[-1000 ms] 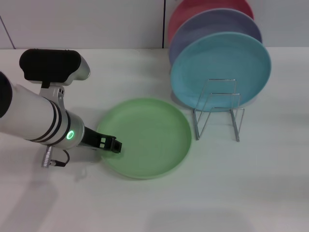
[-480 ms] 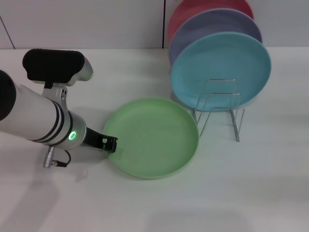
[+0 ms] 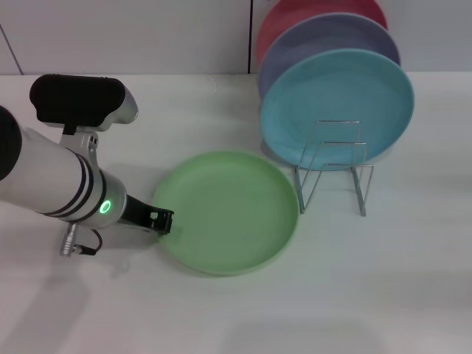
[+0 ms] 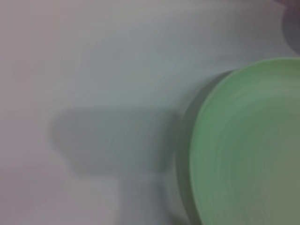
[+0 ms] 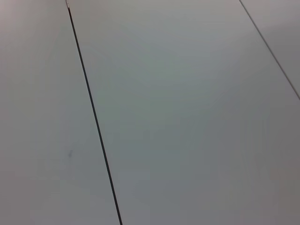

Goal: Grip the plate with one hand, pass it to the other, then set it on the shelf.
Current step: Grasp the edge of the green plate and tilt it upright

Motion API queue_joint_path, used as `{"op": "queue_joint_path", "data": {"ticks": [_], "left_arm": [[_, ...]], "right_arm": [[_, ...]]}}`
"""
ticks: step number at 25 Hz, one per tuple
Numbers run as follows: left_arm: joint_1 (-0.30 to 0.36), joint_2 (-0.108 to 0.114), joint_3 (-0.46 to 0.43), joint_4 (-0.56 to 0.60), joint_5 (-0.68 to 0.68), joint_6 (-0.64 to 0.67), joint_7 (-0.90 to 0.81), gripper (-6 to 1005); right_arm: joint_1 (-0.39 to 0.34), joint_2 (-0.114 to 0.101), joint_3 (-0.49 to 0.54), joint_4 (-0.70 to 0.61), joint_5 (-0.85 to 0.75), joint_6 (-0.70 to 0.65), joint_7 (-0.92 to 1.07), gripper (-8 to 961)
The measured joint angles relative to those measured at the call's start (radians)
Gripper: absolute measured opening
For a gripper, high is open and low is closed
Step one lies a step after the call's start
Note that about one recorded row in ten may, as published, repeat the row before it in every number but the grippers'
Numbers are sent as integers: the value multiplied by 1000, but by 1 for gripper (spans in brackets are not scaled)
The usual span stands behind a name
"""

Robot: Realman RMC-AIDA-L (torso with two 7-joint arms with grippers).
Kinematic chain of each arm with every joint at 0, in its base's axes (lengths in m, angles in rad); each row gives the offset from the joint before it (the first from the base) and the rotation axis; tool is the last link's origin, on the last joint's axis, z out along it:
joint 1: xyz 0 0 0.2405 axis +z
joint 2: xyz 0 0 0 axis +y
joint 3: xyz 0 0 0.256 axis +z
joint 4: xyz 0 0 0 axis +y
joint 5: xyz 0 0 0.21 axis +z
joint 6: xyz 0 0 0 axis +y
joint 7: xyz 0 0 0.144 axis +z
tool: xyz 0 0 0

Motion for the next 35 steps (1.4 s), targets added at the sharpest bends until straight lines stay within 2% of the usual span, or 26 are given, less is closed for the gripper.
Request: {"op": "queue_joint_path", "data": {"ticks": [11, 16, 27, 35], "left_arm": [[-2, 3, -12, -22, 40, -43, -3, 163], [-3, 3, -14, -37, 48, -58, -1, 76], [-3, 1, -16, -48, 56, -66, 6, 19], [-3, 2, -28, -41, 56, -67, 7, 181]], "right_arm": [[-2, 1, 0, 0, 0, -1, 0, 684], [-2, 1, 0, 0, 0, -2, 1, 684], [0, 0, -2, 0, 0, -3, 1, 685], [1, -1, -3, 0, 0, -3, 2, 685]]}}
